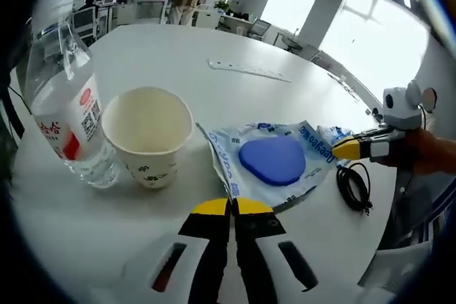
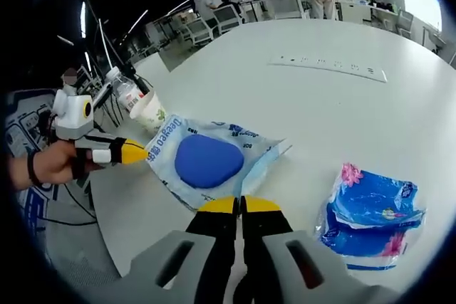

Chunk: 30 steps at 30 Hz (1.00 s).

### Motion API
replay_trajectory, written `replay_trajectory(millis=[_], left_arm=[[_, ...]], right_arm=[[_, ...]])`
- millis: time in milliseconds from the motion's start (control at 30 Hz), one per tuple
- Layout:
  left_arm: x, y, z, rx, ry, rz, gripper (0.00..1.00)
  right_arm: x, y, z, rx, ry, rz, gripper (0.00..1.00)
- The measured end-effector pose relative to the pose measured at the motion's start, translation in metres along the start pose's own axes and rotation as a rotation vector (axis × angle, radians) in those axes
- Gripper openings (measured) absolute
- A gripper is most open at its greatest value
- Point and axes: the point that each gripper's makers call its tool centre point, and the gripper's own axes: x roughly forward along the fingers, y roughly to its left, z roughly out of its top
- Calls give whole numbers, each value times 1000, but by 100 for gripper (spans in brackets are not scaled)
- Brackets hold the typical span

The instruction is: Arrange the tabletop items into an orderly group along one side of the table until the central work area is clear of visible clutter.

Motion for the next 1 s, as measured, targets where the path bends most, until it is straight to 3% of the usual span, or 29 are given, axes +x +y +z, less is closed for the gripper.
replay_trajectory(millis=[167, 600, 1000], left_arm=[[4, 6, 5, -25, -10, 20, 0], [10, 19, 2, -90, -2, 50, 0], [12, 22, -5, -80, 18, 56, 0]], right_arm=[[4, 2, 7, -11, -4, 5, 0], [12, 4, 4, 4, 8, 9, 0], [12, -2, -5, 19, 15, -22, 0]])
